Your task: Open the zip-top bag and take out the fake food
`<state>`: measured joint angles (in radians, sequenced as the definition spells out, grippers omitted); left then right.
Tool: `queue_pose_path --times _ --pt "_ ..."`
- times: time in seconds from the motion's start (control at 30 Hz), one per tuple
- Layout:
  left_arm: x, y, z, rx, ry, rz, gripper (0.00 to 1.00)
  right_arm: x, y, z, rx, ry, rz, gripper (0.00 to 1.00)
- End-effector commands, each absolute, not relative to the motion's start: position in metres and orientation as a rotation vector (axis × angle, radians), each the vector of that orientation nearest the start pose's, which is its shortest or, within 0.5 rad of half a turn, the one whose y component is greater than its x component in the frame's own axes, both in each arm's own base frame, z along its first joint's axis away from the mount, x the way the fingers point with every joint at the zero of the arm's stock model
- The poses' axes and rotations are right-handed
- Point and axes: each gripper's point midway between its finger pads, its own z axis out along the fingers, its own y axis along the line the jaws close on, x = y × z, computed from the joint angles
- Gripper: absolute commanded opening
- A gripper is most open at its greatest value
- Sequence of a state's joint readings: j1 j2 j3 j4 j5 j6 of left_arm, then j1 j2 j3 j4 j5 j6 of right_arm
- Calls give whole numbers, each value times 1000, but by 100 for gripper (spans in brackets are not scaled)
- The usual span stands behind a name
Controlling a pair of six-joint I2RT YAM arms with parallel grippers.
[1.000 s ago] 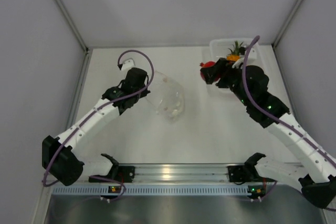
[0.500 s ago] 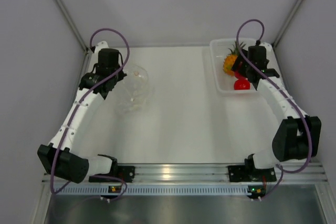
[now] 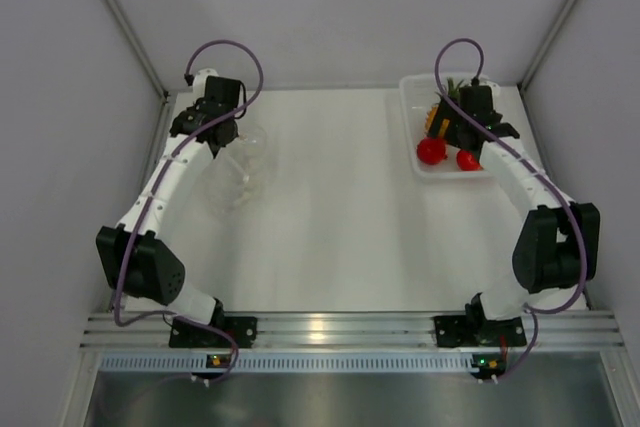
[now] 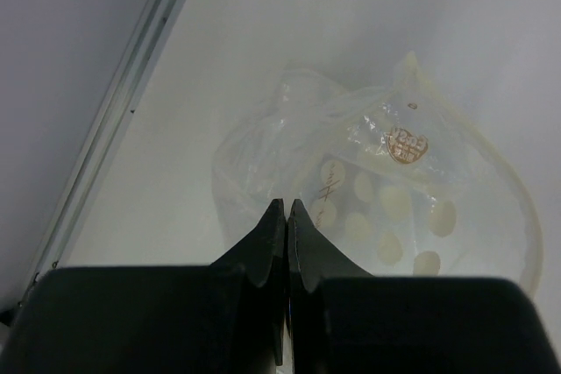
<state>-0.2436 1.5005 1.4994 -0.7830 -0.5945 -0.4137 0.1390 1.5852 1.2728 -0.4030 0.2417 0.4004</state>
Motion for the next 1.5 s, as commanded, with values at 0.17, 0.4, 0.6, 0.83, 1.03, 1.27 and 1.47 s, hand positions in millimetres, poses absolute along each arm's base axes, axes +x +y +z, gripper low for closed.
queue_pose_path --times 0.17,0.4,0.6,0.83,1.03,1.27,1.47 --pt "442 3 270 -428 2127 554 0 366 73 261 261 1988 316 99" --pt "493 -11 260 -352 2106 718 0 294 87 258 189 1935 428 99" --pt "527 -66 244 -195 2109 714 4 259 70 232 206 1949 363 99" --pt "527 -114 275 -175 2118 308 98 244 67 247 148 1931 349 99" --pt "472 -118 325 -211 2088 56 98 246 49 262 156 1920 225 99" --pt "372 -86 313 -230 2117 2 98 248 49 286 52 1874 190 99" --pt "283 -46 322 -229 1990 -14 98 245 57 282 -1 1876 226 99"
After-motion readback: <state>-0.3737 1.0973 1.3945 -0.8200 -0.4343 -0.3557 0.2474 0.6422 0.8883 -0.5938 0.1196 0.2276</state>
